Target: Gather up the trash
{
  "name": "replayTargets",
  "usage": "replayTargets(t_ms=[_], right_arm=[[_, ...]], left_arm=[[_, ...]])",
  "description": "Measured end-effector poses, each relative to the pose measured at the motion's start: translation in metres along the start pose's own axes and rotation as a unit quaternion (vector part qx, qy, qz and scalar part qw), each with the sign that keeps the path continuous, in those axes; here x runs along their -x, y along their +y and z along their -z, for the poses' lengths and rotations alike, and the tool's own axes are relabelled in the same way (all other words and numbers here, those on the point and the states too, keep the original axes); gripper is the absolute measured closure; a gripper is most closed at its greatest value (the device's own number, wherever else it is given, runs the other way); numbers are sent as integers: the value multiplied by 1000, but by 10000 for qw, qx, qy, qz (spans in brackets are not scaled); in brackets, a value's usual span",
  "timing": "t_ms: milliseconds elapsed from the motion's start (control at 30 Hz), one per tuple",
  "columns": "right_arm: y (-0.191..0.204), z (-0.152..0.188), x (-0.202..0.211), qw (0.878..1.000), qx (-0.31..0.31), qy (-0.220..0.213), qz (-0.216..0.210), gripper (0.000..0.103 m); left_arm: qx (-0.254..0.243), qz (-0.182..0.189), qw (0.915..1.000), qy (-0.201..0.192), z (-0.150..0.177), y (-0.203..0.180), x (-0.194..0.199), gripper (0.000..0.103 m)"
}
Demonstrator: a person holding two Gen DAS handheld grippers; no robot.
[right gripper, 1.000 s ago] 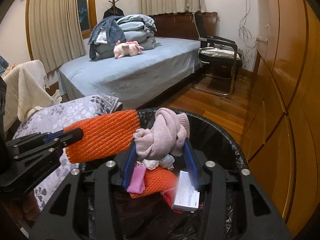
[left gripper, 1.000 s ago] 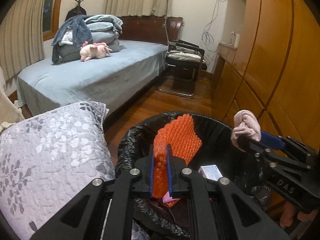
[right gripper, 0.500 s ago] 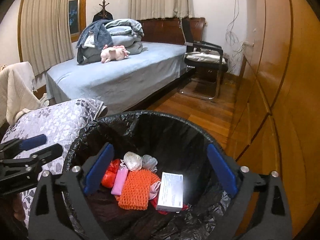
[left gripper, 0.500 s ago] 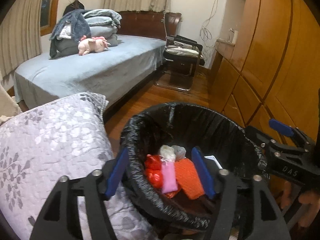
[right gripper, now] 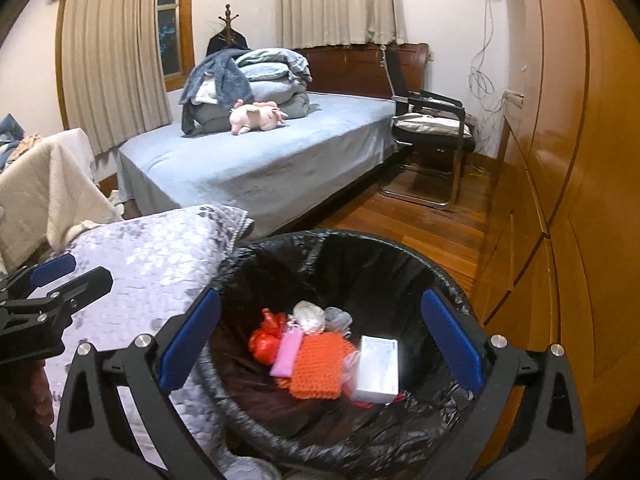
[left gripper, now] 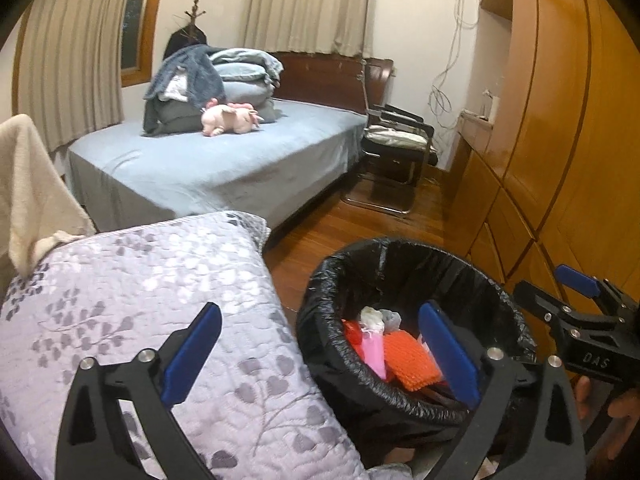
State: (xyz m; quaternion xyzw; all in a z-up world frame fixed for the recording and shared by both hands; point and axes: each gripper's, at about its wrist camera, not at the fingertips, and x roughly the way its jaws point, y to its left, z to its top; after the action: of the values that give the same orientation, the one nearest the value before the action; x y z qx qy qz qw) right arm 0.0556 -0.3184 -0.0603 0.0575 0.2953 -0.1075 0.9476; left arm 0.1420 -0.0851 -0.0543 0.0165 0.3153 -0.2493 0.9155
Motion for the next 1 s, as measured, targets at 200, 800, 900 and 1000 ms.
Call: replayTargets(t_ms=[200, 800, 900, 1000], right_arm=[[14, -6, 23, 9998, 16, -68, -167, 5], [48, -24, 69, 9984, 313, -366, -300, 5], [49, -25, 71, 9983, 299, -389, -307, 5], [50, -26, 73, 9982, 317, -412, -306, 5]], left_arm=[[144, -260, 9995, -116, -2, 10, 33, 6], [129, -713, 9960, -525, -5, 23, 96, 6], [98, -755, 9955, -567, -5, 23, 100, 6], [89, -787, 9950, -615, -4, 23, 105, 6]])
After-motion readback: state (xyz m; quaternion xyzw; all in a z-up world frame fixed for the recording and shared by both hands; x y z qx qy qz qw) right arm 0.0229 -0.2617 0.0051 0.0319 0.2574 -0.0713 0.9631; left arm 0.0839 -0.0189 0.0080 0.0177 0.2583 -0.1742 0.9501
